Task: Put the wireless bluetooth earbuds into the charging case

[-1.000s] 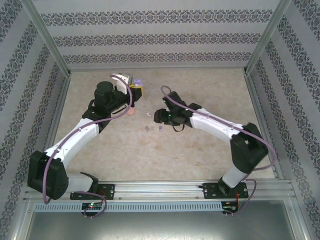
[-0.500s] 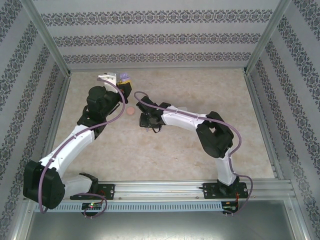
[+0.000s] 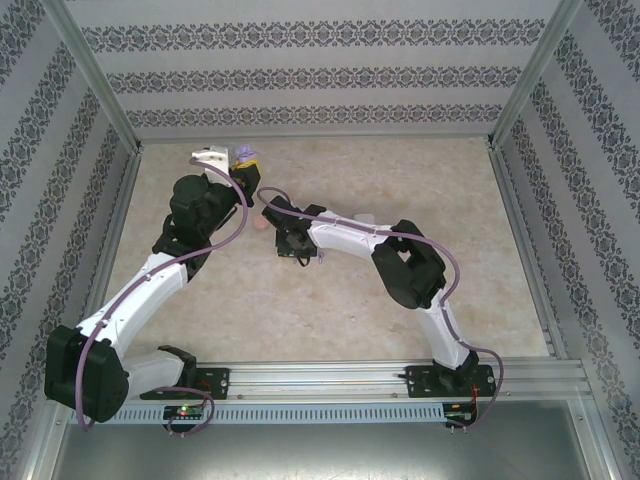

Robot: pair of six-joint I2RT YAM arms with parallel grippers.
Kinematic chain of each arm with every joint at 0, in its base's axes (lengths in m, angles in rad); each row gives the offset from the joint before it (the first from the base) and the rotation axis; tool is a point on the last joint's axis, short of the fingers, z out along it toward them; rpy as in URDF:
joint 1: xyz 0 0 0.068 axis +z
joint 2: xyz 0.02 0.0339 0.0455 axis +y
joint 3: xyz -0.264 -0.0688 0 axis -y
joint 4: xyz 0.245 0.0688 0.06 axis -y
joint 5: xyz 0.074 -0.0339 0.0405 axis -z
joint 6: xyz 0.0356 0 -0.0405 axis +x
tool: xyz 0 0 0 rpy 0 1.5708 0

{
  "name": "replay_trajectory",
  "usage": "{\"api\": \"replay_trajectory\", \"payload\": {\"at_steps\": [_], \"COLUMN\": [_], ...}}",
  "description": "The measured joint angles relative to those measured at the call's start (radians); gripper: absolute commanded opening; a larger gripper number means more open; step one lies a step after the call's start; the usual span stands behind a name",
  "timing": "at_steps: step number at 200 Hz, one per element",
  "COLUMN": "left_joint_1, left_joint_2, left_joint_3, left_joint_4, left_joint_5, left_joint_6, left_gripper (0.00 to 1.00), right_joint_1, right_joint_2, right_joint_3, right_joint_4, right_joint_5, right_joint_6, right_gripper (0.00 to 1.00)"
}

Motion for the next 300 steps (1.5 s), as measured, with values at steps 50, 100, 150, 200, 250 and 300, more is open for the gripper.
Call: {"api": "replay_trajectory", "payload": {"at_steps": [50, 100, 150, 200, 250, 300], "left_joint_1": [0.001, 0.006, 0.006, 0.006, 0.006, 0.006], "left_joint_2": [-0.002, -0.008, -0.010, -0.010, -0.010, -0.012], "left_joint_3": [-0.013, -0.021, -0.029, -0.030, -0.038, -0.040], "left_joint_4": [0.011, 0.018, 0.019, 0.020, 0.029, 0.029], "left_joint_5": [0.000, 0.000, 0.000, 0.000, 0.000, 0.001], "left_joint_6": [-0.006, -0.020, -0.025, -0.031, -0.044, -0.048], "left_gripper": [0.00, 0.00, 0.00, 0.00, 0.00, 0.00], "right_joint_1": [0.008, 0.010, 0.020, 0.039, 0.054, 0.054], "right_joint_2": [0.030, 0.053, 0.059, 0.063, 0.064, 0.024], "right_joint_3": [0.026, 0.054, 0.062, 0.064, 0.066, 0.014], "right_joint_4": [-0.037, -0.066, -0.079, -0.084, -0.084, -0.065], "right_joint_5": [0.030, 0.044, 0.071, 0.118, 0.133, 0.147], "right_joint_6": [0.002, 0.002, 0.002, 0.001, -0.003, -0.026], "right_gripper": [0.30, 0.27, 0.25, 0.20, 0.11, 0.08]}}
